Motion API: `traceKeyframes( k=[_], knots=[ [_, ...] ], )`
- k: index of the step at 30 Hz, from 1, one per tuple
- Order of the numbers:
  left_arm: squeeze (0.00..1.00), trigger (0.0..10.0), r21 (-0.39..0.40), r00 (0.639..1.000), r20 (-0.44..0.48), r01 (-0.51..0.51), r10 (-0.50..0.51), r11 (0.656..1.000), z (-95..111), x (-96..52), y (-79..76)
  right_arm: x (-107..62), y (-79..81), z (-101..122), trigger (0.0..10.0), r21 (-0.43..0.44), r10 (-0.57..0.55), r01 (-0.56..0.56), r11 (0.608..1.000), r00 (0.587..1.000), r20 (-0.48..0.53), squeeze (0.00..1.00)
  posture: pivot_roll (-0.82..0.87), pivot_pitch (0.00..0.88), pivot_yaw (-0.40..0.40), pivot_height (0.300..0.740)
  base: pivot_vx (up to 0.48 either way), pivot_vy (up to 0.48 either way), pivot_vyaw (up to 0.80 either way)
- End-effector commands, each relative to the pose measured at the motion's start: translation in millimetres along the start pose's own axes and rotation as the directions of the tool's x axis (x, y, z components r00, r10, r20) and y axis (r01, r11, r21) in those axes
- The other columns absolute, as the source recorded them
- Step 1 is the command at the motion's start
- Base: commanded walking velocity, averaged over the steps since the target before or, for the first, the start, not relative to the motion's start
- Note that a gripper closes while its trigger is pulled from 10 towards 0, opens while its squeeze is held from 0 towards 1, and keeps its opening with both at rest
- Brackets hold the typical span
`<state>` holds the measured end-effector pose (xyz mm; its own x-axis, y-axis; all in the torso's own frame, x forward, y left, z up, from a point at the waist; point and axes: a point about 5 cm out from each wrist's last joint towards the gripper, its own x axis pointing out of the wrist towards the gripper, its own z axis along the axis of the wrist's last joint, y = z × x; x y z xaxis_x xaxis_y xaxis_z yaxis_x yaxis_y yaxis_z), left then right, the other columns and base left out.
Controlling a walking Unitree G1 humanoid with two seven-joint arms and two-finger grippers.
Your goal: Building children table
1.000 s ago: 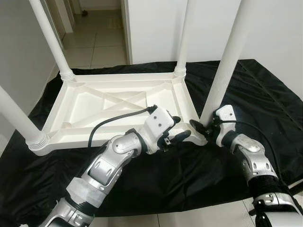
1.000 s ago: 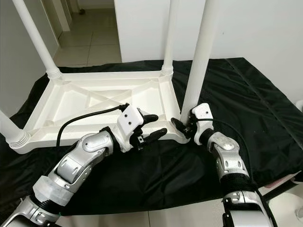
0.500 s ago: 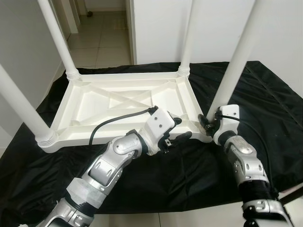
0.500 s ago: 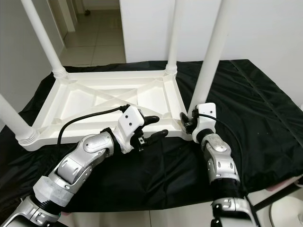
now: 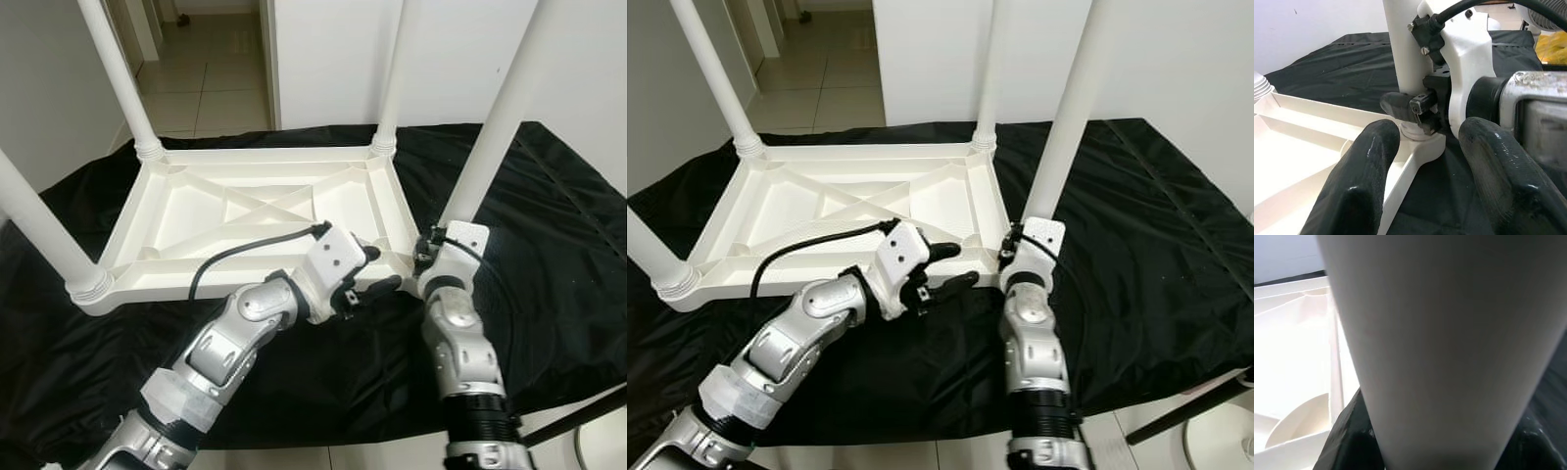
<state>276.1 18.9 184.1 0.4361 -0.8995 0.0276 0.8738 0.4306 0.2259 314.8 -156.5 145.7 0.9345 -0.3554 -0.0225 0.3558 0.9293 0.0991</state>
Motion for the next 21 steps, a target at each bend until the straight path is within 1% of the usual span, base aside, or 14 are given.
traceKeyframes(
  k=[1, 5, 9, 10, 11, 15, 17, 21],
  knots=[
    [0.00, 10.0, -0.009, 0.992, -0.008, 0.123, -0.123, 0.992, -3, 0.2, -8.6, -3.9, -1.6, 0, 10.0, 0.079, -0.081, 0.082, 0.993, 0.997, -0.021, 0.00, -0.15, 0.000, 0.053, 0.740, 0.000, 0.000, 0.00],
    [0.00, 10.0, -0.011, 0.992, -0.005, 0.125, -0.125, 0.992, -2, 0.8, -8.6, -5.2, 2.9, 2, 10.0, 0.074, -0.074, 0.075, 0.994, 0.997, -0.019, 0.00, -0.15, 0.000, 0.053, 0.740, 0.000, 0.000, 0.00],
    [0.00, 10.0, -0.011, 0.992, -0.005, 0.125, -0.125, 0.992, -3, 0.9, -8.5, -5.6, -1.1, 3, 10.0, 0.075, -0.066, 0.067, 0.995, 0.998, -0.014, 0.00, -0.15, 0.000, 0.047, 0.740, 0.000, 0.000, 0.00],
    [0.00, 10.0, -0.010, 0.992, -0.005, 0.123, -0.123, 0.992, -3, 0.8, -7.9, -6.5, -1.8, 4, 10.0, 0.077, -0.053, 0.054, 0.996, 0.999, -0.005, 0.58, -0.15, 0.000, 0.046, 0.740, 0.000, 0.000, 0.00],
    [0.00, 10.0, -0.010, 0.993, -0.005, 0.120, -0.120, 0.993, -3, 0.6, -7.4, -8.3, -0.5, 5, 10.0, 0.084, -0.016, 0.016, 0.996, 1.000, 0.006, 1.00, -0.15, 0.000, 0.044, 0.740, 0.000, 0.000, 0.00],
    [0.00, 10.0, -0.011, 0.993, -0.004, 0.116, -0.116, 0.993, -3, 0.4, -7.0, -11.4, 2.0, 7, 10.0, 0.093, 0.023, -0.025, 0.995, 0.999, 0.023, 1.00, -0.15, 0.000, 0.043, 0.740, 0.000, 0.000, 0.00],
    [0.00, 10.0, -0.010, 0.993, -0.004, 0.115, -0.115, 0.993, -3, 0.2, -7.1, -12.9, 0.0, 7, 10.0, 0.089, 0.041, -0.044, 0.995, 0.999, 0.029, 1.00, -0.15, 0.000, 0.042, 0.740, 0.000, 0.000, 0.00],
    [0.00, 10.0, -0.011, 0.993, -0.003, 0.114, -0.114, 0.993, -3, -0.2, -7.4, -15.2, -10.9, 6, 10.0, 0.052, 0.067, -0.069, 0.996, 0.997, 0.039, 1.00, -0.15, 0.000, 0.040, 0.740, 0.000, 0.000, 0.00]
  ],
)
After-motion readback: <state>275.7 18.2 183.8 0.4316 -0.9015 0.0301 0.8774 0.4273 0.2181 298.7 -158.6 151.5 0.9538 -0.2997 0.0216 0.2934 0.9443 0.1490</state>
